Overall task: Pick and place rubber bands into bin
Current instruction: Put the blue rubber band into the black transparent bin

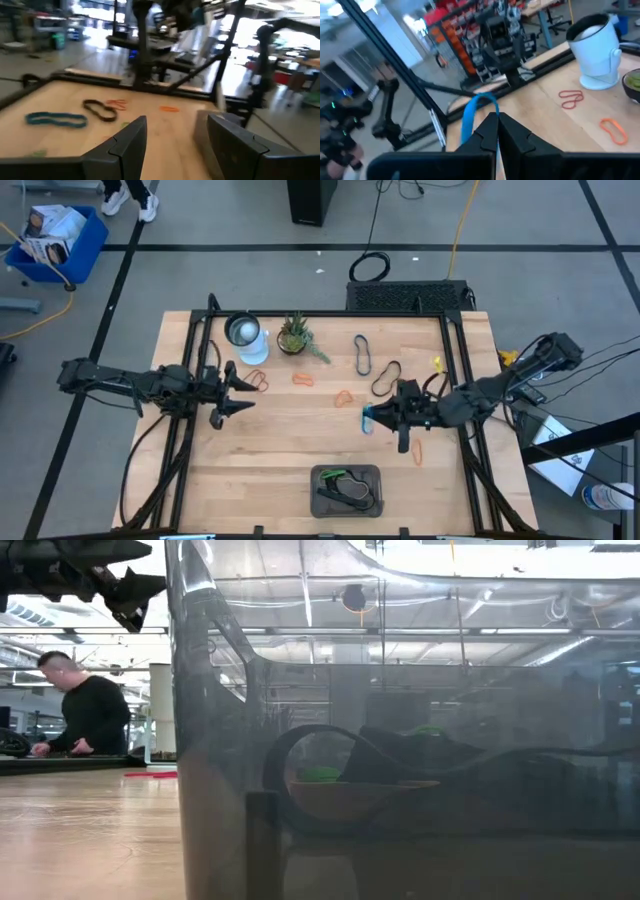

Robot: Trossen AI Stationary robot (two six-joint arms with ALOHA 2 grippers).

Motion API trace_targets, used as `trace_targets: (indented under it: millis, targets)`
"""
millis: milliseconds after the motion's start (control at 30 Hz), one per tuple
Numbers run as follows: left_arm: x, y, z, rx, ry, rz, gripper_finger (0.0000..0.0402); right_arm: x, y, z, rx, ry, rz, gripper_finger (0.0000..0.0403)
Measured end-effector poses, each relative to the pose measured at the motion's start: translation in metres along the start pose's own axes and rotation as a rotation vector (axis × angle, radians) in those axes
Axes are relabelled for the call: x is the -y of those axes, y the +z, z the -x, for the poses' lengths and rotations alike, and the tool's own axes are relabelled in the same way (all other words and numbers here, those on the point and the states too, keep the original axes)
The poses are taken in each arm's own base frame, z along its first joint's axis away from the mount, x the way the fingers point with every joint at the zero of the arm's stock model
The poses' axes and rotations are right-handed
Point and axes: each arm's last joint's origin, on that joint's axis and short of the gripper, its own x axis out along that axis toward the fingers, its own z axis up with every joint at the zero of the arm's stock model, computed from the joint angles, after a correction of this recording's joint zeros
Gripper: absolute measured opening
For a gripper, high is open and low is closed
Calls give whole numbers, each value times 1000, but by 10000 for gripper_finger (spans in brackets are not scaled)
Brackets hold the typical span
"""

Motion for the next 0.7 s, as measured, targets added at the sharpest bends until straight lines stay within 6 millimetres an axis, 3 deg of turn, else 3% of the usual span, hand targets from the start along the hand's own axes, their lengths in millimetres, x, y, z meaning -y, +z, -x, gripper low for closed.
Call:
trace_targets:
  millis: [133,367,500,700]
  targets:
    - [3,6,9,49,-83,-2,214,-12,5,-12,-60,-28,49,0]
    - [2,4,27,39,-51,2,214,-33,0,-43,-200,-63,117,0]
    - [0,-4,31,-33,-3,24,214,-38,-20,-67,-305,-37,105,0]
    - [-2,-7,30,-62,42,57,214,-31,-70,-97,-516,-66,15,0]
